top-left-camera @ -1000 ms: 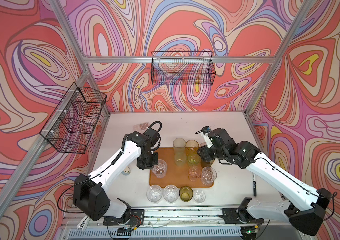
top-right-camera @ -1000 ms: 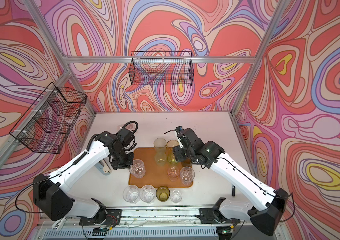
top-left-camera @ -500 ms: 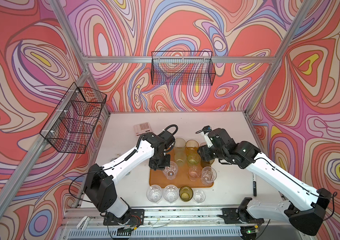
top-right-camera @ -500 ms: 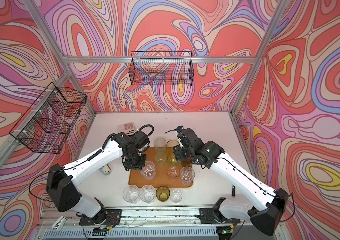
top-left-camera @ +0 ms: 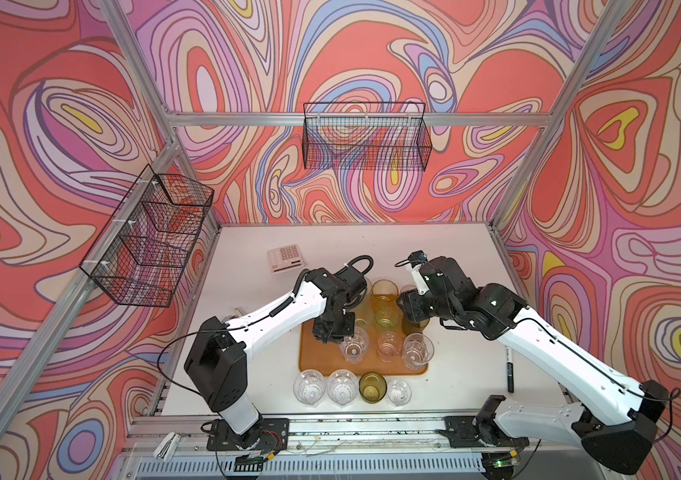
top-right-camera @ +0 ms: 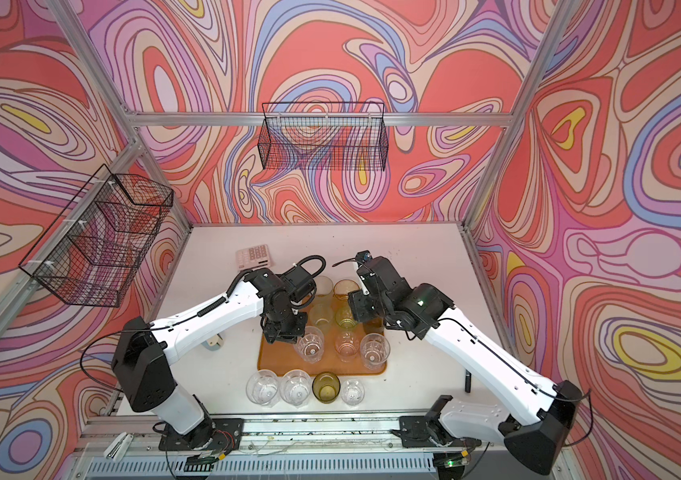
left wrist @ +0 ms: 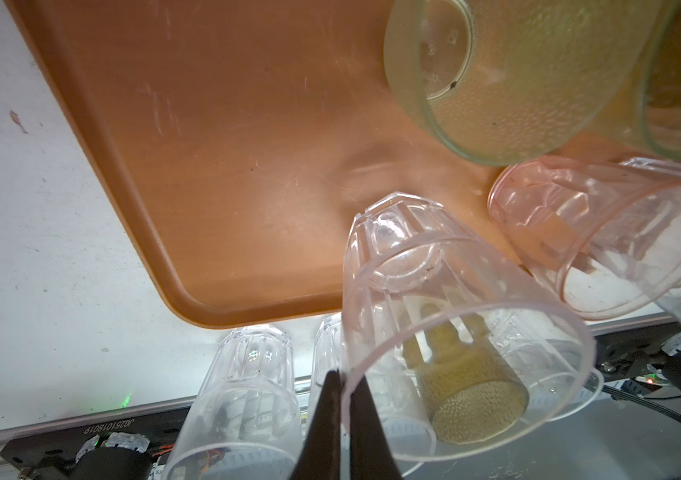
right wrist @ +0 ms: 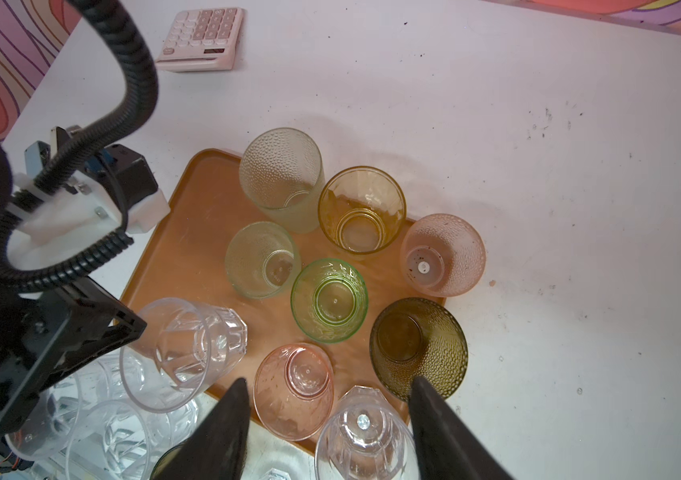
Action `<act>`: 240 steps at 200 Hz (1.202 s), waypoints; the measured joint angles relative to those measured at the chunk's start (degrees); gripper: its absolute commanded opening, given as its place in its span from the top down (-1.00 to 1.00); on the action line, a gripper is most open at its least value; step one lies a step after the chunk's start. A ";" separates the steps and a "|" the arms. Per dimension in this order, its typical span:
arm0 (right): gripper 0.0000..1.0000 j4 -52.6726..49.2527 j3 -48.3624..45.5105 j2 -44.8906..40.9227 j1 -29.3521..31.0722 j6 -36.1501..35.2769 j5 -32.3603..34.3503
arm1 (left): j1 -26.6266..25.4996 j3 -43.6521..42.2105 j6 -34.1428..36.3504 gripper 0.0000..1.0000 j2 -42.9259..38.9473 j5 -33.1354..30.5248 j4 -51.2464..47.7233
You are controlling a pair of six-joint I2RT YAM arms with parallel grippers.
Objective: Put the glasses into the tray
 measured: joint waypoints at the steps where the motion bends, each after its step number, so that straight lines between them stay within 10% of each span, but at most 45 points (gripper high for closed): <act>1: -0.25 0.00 0.00 0.00 0.00 0.02 0.00 | -0.02 0.00 0.00 1.00 0.02 0.02 0.02; 240: -0.26 -1.29 -1.14 -0.81 0.00 0.33 0.63 | -2.32 1.70 -1.88 0.83 6.69 0.33 2.54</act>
